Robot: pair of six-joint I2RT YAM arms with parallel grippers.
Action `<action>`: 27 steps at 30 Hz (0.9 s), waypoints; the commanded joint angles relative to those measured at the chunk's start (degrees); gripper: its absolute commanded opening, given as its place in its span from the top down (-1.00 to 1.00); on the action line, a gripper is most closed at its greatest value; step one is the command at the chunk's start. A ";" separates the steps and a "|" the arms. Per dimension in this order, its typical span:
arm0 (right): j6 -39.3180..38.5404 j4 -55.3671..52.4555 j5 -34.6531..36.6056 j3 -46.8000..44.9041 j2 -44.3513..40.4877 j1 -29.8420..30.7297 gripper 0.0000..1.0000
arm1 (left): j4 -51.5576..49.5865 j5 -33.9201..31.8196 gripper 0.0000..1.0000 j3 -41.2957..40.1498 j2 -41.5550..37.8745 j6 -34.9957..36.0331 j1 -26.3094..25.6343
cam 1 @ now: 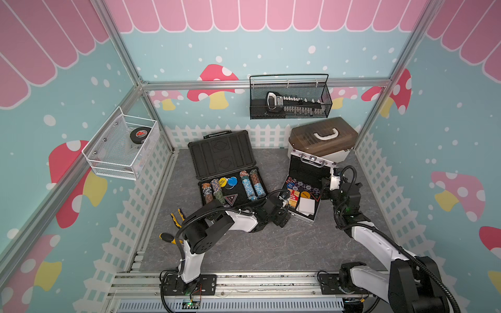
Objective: Close the poker set cases
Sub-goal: Move the poker set case to the center of the board, then close the lid of the poker set case.
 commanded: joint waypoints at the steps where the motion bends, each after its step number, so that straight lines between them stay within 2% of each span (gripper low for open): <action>1: -1.08 0.13 1.82 -0.03 -1.31 0.12 0.65 | 2.24 0.73 -0.94 -1.65 -0.99 0.60 0.38; 2: -1.17 -0.77 2.87 -0.18 -2.02 0.15 0.60 | 2.41 0.76 -0.94 -1.94 -1.25 0.59 0.45; 6: -2.38 -3.94 8.79 -1.09 -5.10 0.16 0.22 | 3.54 0.57 -0.94 -3.18 -1.92 0.43 0.46; 14: -5.08 -6.05 11.33 -1.07 -7.37 0.01 -0.17 | 6.70 1.11 -0.95 -5.23 -2.66 -0.01 0.90; 21: -6.13 -4.17 9.10 3.34 -1.72 0.00 -0.19 | 10.87 3.22 -0.94 -8.13 -4.55 -1.31 2.51; 27: -6.83 -0.96 11.83 7.11 4.09 0.02 -0.18 | 13.44 4.84 -0.94 -9.83 -5.28 -2.21 4.04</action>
